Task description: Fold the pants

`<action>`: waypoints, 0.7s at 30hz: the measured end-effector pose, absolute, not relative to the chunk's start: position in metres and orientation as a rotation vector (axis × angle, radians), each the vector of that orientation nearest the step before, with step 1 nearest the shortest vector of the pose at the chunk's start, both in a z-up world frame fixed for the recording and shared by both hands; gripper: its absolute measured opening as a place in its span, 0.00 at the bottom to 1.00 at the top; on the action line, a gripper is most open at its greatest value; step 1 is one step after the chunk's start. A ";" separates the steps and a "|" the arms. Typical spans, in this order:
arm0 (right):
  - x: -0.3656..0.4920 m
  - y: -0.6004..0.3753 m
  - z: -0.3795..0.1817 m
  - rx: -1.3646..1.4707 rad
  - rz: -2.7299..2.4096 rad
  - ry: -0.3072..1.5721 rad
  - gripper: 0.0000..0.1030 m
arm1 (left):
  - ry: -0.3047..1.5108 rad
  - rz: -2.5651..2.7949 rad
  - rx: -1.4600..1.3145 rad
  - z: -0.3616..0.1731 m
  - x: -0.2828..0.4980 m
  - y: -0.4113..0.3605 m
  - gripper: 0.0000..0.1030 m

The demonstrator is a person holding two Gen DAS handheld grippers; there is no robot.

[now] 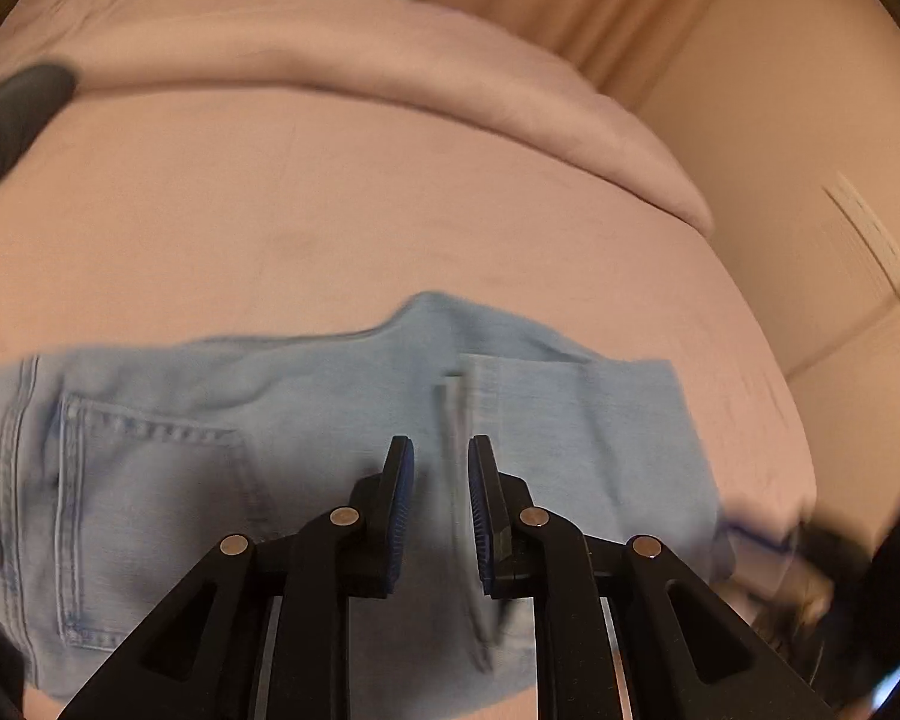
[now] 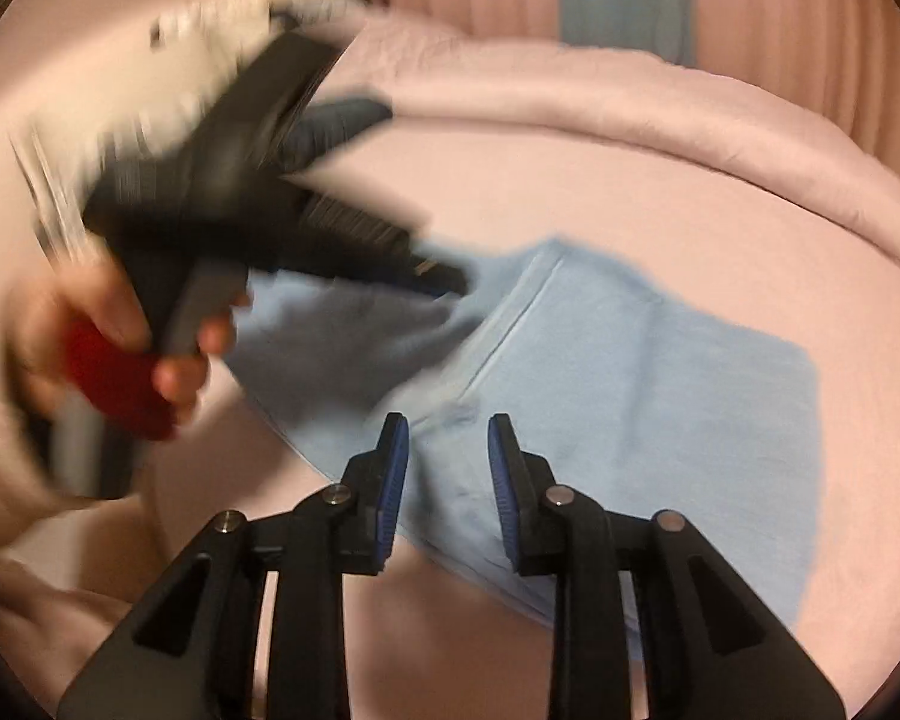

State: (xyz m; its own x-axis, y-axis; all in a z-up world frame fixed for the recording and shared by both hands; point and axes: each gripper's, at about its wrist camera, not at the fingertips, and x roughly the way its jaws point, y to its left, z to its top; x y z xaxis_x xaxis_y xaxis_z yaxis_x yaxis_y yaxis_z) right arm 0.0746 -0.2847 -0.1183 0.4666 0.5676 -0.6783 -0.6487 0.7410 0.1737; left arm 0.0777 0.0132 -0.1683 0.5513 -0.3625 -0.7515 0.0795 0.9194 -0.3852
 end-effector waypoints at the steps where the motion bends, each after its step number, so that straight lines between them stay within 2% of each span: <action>1: 0.085 -0.298 -0.112 -0.093 0.707 0.786 0.27 | 0.955 -0.304 -0.303 -0.168 0.076 0.006 0.14; 4: 0.130 -0.330 -0.107 -0.107 0.512 0.806 0.27 | 0.967 -0.451 -0.188 -0.167 0.069 -0.043 0.14; 9: 0.203 -0.351 -0.139 -0.064 0.393 0.938 0.20 | 1.031 -0.577 0.009 -0.196 0.061 -0.116 0.14; 11: 0.220 -0.350 -0.157 -0.070 0.379 0.999 0.19 | 1.085 -0.580 0.035 -0.218 0.060 -0.125 0.14; 13: 0.230 -0.344 -0.186 -0.072 0.390 1.083 0.15 | 1.050 -0.587 0.010 -0.221 0.057 -0.121 0.14; 17: 0.231 -0.340 -0.177 -0.070 0.412 1.065 0.15 | 1.112 -0.610 -0.069 -0.214 0.068 -0.106 0.14; 18: 0.226 -0.344 -0.175 -0.054 0.416 1.060 0.19 | 1.117 -0.594 -0.066 -0.211 0.071 -0.103 0.14; 19: 0.219 -0.348 -0.170 -0.035 0.416 1.055 0.22 | 1.111 -0.577 -0.056 -0.206 0.074 -0.101 0.16; 21: 0.191 -0.358 -0.166 0.004 0.429 1.027 0.26 | 1.093 -0.550 -0.038 -0.194 0.081 -0.098 0.31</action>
